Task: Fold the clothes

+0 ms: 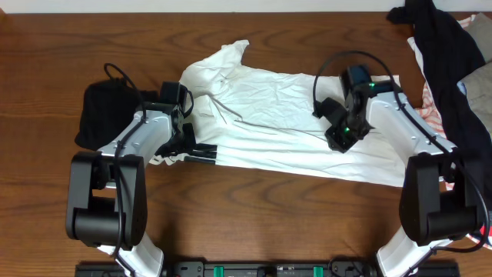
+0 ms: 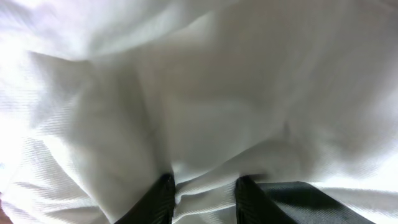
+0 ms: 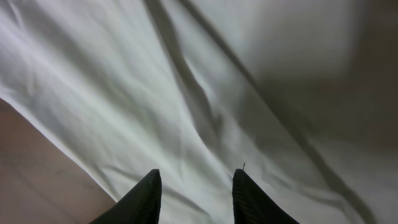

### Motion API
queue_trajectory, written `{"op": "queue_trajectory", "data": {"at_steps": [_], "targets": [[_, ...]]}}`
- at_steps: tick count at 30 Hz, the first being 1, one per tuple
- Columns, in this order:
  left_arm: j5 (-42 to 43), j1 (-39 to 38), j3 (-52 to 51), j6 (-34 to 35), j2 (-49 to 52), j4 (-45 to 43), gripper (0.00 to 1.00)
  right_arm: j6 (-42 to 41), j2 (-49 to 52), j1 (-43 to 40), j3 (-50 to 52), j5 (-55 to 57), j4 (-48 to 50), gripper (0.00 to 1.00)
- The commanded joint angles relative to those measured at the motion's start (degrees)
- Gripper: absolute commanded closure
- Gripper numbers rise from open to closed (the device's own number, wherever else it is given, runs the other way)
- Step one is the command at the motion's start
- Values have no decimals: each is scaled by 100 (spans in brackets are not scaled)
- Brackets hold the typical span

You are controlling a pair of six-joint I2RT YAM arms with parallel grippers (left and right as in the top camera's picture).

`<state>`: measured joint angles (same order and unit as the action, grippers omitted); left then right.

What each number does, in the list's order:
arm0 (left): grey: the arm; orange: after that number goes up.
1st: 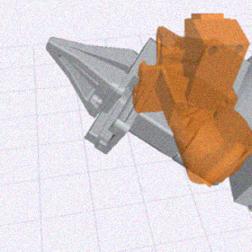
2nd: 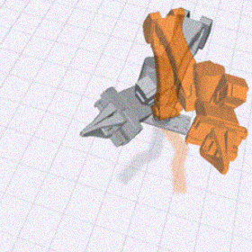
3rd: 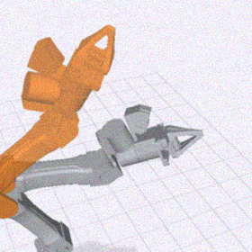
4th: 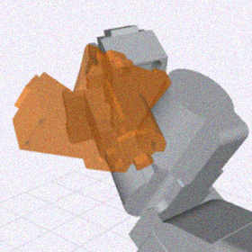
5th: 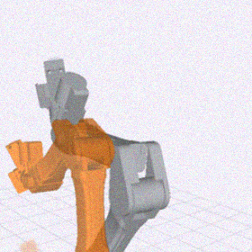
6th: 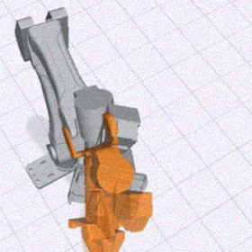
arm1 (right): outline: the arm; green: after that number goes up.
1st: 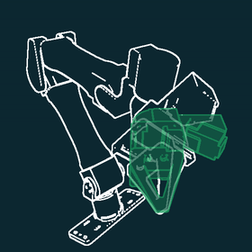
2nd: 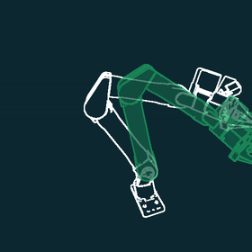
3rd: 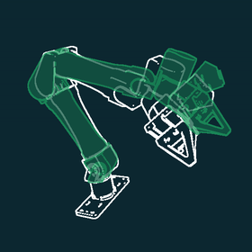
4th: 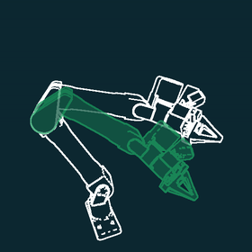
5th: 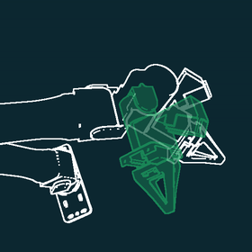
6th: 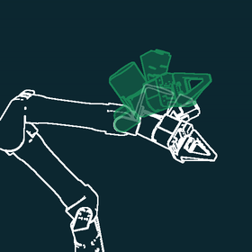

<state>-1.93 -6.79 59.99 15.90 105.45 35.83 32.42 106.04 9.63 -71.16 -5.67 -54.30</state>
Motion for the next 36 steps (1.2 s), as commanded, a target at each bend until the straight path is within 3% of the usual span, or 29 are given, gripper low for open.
{"op": "queue_trajectory", "data": {"at_steps": [1,19,25,30,36], "targets": [[-603,157,-629,55,658,144,67,114,2,129,173,-90,125,64],[-603,157,-629,68,658,144,67,94,4,219,671,-59,1051,66],[-603,157,-629,68,658,142,67,90,4,219,807,-55,1270,78],[-603,157,-629,68,658,144,67,-33,4,219,807,103,1423,99],[-603,157,-629,68,658,142,67,-970,-7,219,796,1497,1934,99]]}}
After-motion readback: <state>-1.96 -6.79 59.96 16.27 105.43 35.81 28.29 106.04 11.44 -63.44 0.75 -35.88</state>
